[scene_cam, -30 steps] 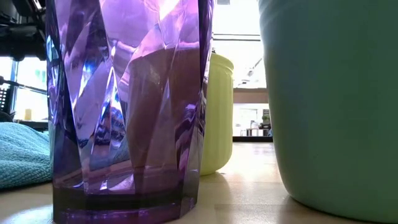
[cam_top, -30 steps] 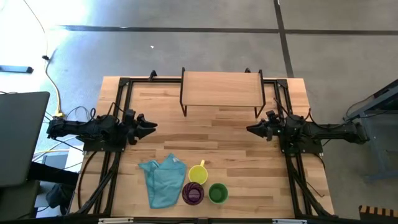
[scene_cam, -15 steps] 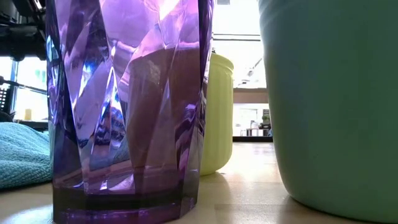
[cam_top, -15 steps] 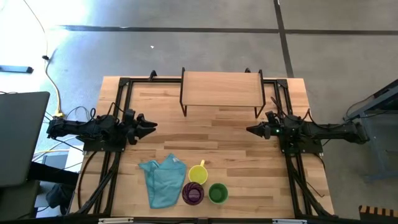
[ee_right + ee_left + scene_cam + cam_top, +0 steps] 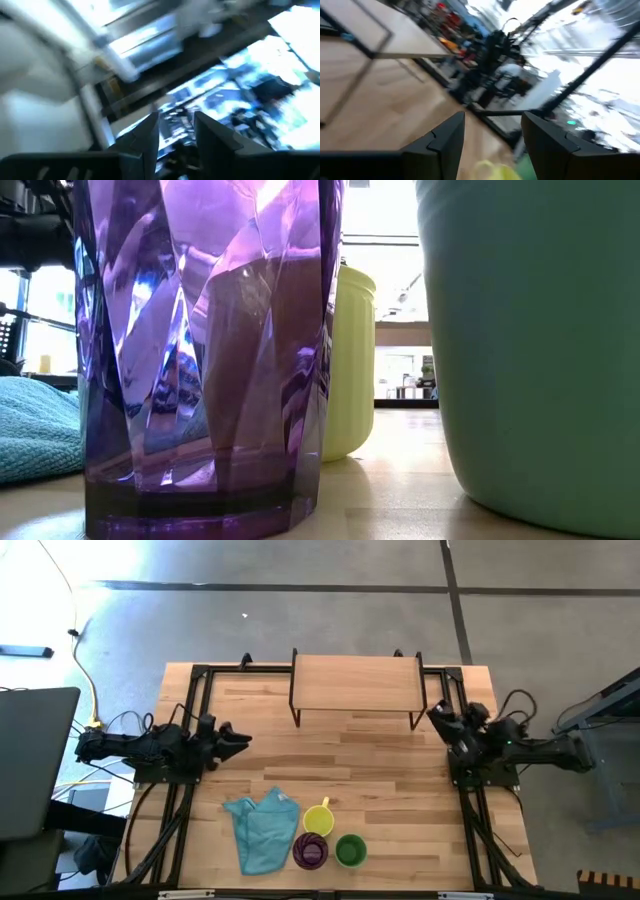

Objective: Stack small to large cups/mugs on shelf
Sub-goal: Put the purple cup on the shelf

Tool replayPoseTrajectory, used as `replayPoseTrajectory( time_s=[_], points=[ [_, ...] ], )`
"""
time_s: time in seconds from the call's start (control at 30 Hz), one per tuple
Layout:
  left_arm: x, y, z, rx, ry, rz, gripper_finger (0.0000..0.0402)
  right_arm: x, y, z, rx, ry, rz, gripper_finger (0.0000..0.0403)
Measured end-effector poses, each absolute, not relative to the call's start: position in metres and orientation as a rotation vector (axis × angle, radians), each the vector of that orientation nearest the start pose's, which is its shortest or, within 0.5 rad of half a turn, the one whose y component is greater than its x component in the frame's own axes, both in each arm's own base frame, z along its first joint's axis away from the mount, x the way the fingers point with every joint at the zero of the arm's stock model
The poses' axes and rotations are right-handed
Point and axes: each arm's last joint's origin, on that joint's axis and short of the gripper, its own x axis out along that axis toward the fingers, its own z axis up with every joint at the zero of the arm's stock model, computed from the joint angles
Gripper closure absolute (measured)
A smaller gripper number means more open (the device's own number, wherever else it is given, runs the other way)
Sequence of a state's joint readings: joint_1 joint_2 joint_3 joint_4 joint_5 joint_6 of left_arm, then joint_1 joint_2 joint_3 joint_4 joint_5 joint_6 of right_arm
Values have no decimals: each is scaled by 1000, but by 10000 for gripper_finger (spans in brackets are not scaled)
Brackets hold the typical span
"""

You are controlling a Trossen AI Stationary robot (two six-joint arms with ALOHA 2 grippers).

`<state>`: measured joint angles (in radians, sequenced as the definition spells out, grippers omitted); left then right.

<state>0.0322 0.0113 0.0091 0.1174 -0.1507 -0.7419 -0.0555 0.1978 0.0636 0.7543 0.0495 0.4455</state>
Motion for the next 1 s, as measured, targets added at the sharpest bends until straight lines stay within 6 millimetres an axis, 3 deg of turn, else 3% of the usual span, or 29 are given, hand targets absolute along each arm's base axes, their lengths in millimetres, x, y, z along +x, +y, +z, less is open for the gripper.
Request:
replayPoseTrajectory(
  time_s=[0.07,0.23,0.6,0.8,1.0],
  points=[
    [97,6,179,-753,-178,82,218,92,-3,251,392,-575,86,288],
    [97,4,179,-802,-161,19,218,113,5,277,386,-237,104,288],
    [97,5,179,-817,-161,32,218,211,36,344,207,206,184,288],
    [97,5,175,-818,-129,48,218,264,54,364,177,436,239,288],
    [98,5,169,-817,-71,73,218,315,76,361,158,651,336,288]
  ],
)
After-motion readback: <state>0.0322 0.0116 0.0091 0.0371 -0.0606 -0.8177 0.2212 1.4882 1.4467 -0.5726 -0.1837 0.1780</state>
